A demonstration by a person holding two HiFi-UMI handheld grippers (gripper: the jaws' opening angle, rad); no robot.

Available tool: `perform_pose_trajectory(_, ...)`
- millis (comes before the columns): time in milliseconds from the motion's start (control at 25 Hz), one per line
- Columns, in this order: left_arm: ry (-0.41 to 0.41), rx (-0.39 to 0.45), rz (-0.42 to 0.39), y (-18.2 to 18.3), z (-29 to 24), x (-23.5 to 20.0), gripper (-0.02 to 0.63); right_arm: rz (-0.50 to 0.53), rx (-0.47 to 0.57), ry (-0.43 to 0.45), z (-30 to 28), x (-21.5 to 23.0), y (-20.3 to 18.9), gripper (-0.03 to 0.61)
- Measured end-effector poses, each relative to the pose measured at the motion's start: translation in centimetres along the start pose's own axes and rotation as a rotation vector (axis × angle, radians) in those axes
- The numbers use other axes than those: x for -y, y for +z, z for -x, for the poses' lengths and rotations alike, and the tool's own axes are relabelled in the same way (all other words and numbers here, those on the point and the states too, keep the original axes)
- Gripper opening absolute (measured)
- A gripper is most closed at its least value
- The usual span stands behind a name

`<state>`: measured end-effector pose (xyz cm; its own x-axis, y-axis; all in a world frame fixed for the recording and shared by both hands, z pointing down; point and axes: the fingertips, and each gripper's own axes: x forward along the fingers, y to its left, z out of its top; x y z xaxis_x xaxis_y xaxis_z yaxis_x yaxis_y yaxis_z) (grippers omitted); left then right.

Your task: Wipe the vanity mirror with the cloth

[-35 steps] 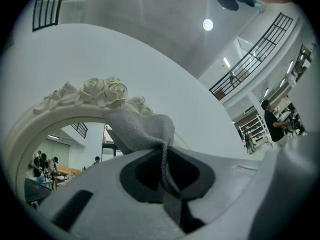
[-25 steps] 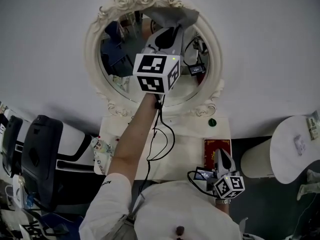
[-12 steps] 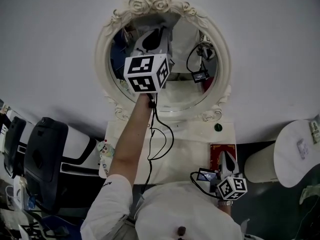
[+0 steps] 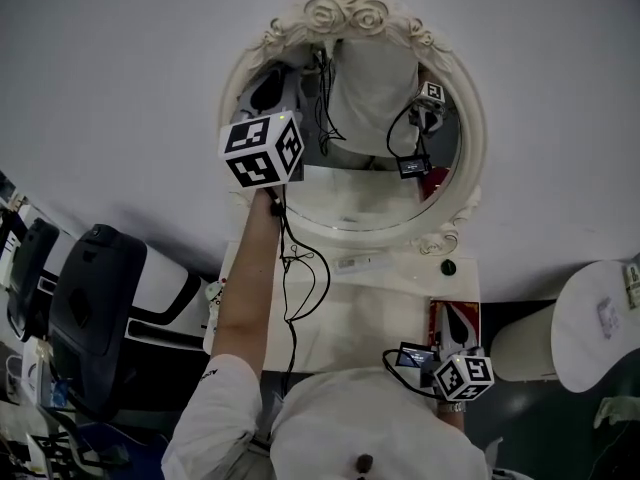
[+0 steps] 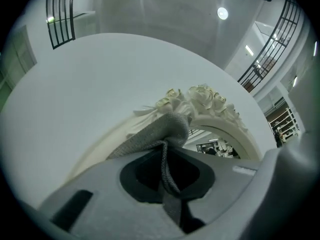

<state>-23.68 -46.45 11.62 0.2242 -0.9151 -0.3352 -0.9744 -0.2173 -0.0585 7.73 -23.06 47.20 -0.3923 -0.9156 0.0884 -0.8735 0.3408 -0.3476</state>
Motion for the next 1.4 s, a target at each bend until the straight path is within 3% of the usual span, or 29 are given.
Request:
perform_pose_trajectory(200, 0.025, -0.016, -0.021, -1.2, 0.6, -1.2, 0.025, 0.0, -0.011, 0.016, -0.6, -1.2, -0.4, 0.008)
perform_pose_trajectory(320, -0.005, -0.009, -0.044, -1.7, 1.3, 0.5, 0.025, -0.007, -0.011, 0.015, -0.6, -1.5, -0.6, 0.008)
perform_pose_trajectory(640, -0.236, 0.05, -0.06, -1.7, 1.1, 15.1, 0.026, -0.009, 0.0, -0.025, 0.5, 0.5, -0.4, 0.008)
perform_pose_trajectory(920, -0.378, 0.033, -0.038, -3.8, -0.8, 25.4, 0.025, -0.027, 0.047, -0.135, 3.9, 4.6, 0.8, 0.008)
perform_pose_trajectory(1120, -0.386, 0.02, 0.006, -5.7, -2.3, 28.0, 0.026, -0.026, 0.057, -0.222, 6.9, 7.6, 1.4, 0.008)
perform_pose_trajectory(1400, -0.352, 0.019, 0.043, -6.2, -2.6, 27.4, 0.025, -0.02, 0.048, -0.275, 9.1, 9.3, 1.4, 0.008)
